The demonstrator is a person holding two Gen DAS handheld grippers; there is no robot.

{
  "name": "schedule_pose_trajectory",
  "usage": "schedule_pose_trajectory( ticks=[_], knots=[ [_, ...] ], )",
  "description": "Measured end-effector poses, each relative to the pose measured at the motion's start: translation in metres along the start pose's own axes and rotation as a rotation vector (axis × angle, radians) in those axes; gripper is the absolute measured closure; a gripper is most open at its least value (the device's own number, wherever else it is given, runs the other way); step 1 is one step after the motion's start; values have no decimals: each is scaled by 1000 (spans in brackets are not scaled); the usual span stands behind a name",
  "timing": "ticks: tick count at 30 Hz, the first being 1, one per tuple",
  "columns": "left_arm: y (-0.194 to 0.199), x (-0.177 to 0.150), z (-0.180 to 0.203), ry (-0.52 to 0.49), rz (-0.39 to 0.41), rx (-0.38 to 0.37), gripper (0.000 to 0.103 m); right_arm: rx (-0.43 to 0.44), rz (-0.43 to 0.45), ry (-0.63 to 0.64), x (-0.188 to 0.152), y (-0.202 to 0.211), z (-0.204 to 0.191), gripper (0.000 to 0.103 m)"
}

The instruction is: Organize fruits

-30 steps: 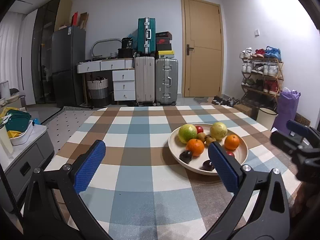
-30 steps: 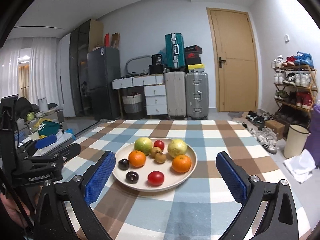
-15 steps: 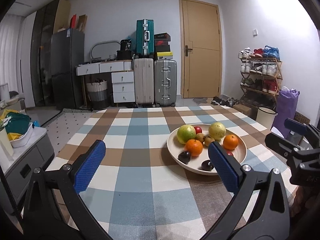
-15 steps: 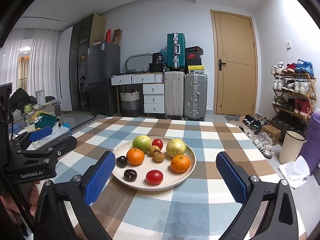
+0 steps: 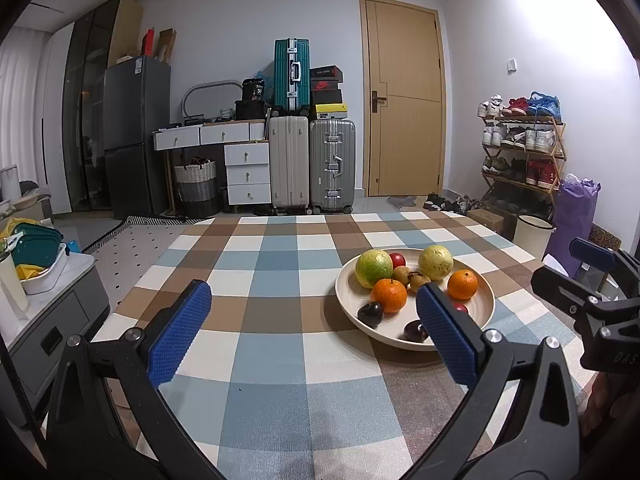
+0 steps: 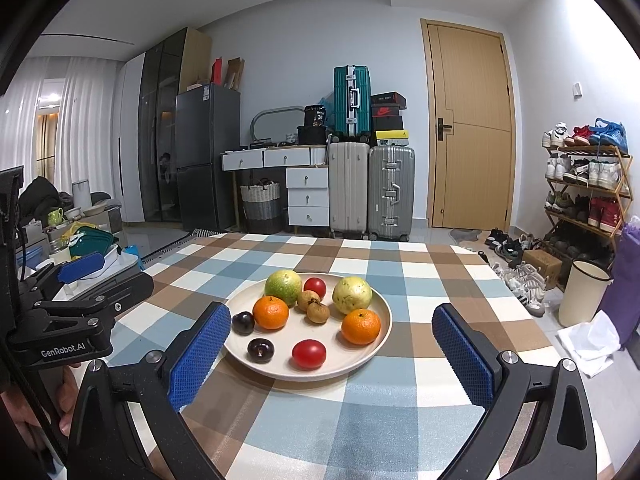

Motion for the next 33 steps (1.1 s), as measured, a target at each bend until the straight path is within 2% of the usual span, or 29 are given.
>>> schedule_pose_trajectory(
  ticks=[7,33],
  knots=[
    [0,-2,-2,5,-26,12,1,2,0,1,0,0,0,0],
    [2,1,-3,-2,-25,7,1,12,-4,5,-2,0,-3,0]
  ],
)
Point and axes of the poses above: each gripper's, at about its wrist camera, not at the fingertips, and y roughly against the way its jaws point, z to its right, x to its top, the point moved 5 cm from there along -y, roughly the way its jaws point, and after that the axes turned 8 degrees about -z, right-handed, at the moved point
